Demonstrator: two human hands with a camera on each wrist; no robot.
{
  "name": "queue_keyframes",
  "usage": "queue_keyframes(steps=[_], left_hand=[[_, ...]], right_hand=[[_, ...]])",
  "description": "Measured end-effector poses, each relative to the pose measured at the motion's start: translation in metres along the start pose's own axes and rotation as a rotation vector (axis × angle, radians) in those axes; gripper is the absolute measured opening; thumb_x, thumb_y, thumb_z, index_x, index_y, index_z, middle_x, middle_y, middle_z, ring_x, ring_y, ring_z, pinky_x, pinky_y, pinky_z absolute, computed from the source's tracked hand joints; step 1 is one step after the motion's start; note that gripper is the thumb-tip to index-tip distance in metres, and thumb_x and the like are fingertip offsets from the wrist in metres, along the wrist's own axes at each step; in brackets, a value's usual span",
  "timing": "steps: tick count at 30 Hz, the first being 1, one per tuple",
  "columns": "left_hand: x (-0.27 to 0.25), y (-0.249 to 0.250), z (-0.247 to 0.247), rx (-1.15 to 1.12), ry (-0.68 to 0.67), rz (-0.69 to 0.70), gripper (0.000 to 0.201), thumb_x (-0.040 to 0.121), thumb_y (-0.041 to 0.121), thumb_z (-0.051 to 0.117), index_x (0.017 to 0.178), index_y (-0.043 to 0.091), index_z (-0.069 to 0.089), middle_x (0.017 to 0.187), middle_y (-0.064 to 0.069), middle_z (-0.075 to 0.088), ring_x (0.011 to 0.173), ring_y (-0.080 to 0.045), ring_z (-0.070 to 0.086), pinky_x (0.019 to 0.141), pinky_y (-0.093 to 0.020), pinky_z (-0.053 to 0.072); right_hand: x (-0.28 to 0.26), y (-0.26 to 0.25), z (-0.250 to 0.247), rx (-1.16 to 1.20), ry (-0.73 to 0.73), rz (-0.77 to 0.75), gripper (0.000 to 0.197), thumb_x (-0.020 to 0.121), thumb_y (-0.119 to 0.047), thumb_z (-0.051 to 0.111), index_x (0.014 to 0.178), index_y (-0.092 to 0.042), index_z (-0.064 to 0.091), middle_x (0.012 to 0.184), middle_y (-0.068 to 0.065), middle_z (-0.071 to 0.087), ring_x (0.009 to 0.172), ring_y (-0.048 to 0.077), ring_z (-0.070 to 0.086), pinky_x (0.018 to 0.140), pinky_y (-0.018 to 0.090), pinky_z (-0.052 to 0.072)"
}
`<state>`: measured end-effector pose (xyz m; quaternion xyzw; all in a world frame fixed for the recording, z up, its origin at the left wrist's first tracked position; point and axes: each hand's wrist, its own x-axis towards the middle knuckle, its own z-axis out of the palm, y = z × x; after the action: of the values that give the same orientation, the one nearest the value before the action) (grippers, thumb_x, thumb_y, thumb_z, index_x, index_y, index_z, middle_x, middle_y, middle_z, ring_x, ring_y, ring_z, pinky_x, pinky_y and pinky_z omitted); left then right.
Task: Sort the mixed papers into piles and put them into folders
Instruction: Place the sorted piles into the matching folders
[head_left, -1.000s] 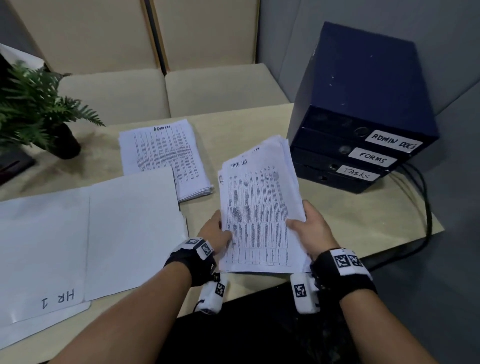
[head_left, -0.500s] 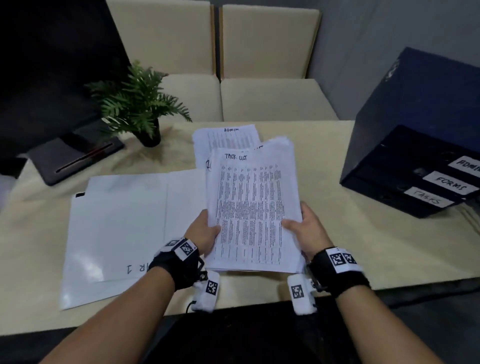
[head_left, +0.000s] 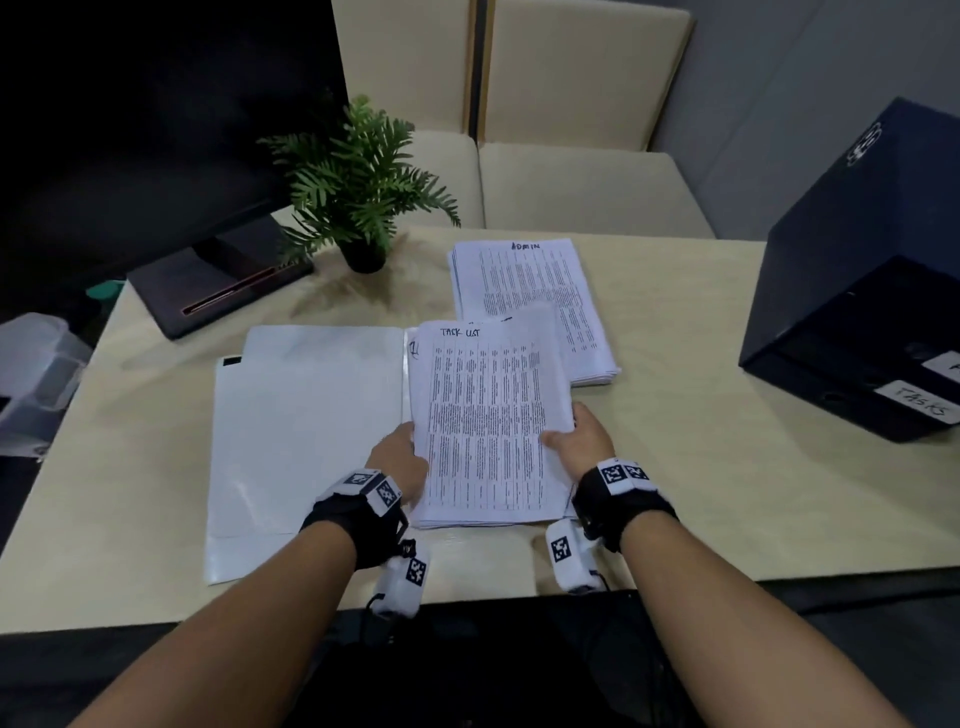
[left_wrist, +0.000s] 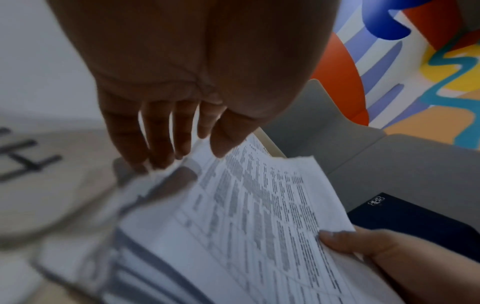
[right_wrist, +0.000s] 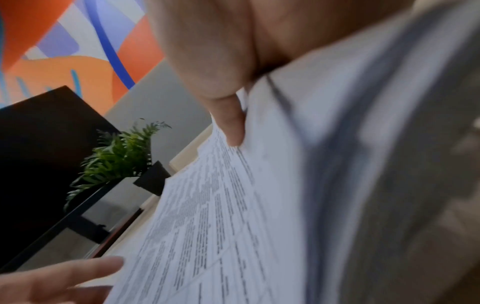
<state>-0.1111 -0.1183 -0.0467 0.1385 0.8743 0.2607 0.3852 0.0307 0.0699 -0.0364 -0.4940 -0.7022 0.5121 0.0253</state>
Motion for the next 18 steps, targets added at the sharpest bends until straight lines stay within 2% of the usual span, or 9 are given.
queue_keyframes(steps=[4,7,10,14,16,18], left_hand=[[0.002,-0.024,-0.023,0.066,0.122,-0.020,0.056,0.088,0.013,0.055,0.141,0.016,0.039,0.139,-0.014,0.043,0.124,-0.032,0.046,0.103,-0.037,0.039],[0.003,-0.054,-0.053,0.192,0.271,-0.169,0.054,0.083,0.021,0.059,0.135,0.020,0.046,0.137,-0.014,0.041,0.124,-0.036,0.042,0.102,-0.047,0.039],[-0.002,-0.083,-0.079,0.236,0.322,-0.332,0.063,0.080,0.027,0.064,0.138,0.020,0.040,0.142,-0.015,0.032,0.128,-0.039,0.035,0.105,-0.048,0.034],[-0.012,-0.107,-0.088,0.245,0.268,-0.441,0.076,0.073,0.023,0.067,0.139,0.014,0.031,0.137,-0.020,0.029,0.123,-0.043,0.035,0.095,-0.051,0.040],[-0.013,-0.110,-0.088,0.275,0.268,-0.441,0.077,0.070,0.021,0.065,0.137,0.013,0.029,0.132,-0.019,0.031,0.121,-0.043,0.034,0.092,-0.052,0.042],[-0.013,-0.112,-0.089,0.251,0.278,-0.450,0.079,0.074,0.021,0.065,0.141,0.014,0.024,0.135,-0.019,0.029,0.124,-0.043,0.032,0.093,-0.052,0.039]], right_hand=[[0.011,0.008,0.001,-0.055,0.028,0.050,0.036,0.086,-0.016,0.069,0.118,-0.012,0.053,0.108,0.003,0.062,0.092,0.022,0.060,0.078,0.027,0.045],[0.016,0.017,0.004,-0.132,0.048,0.082,0.048,0.082,-0.031,0.072,0.122,-0.012,0.054,0.116,0.006,0.062,0.099,0.026,0.062,0.087,0.034,0.050],[0.018,0.025,0.004,-0.120,0.073,0.102,0.055,0.082,-0.046,0.067,0.126,-0.016,0.055,0.122,0.009,0.061,0.104,0.029,0.062,0.094,0.043,0.051],[0.013,0.025,0.005,-0.092,0.058,0.109,0.045,0.094,-0.039,0.054,0.132,-0.015,0.052,0.129,0.008,0.059,0.113,0.030,0.058,0.100,0.042,0.046],[0.011,0.025,0.005,-0.058,0.058,0.119,0.040,0.096,-0.031,0.053,0.132,-0.013,0.051,0.128,0.006,0.060,0.113,0.028,0.058,0.098,0.038,0.045],[0.010,0.024,0.005,-0.027,0.063,0.119,0.040,0.096,-0.027,0.055,0.133,-0.013,0.049,0.126,0.004,0.060,0.111,0.027,0.059,0.096,0.036,0.045]])
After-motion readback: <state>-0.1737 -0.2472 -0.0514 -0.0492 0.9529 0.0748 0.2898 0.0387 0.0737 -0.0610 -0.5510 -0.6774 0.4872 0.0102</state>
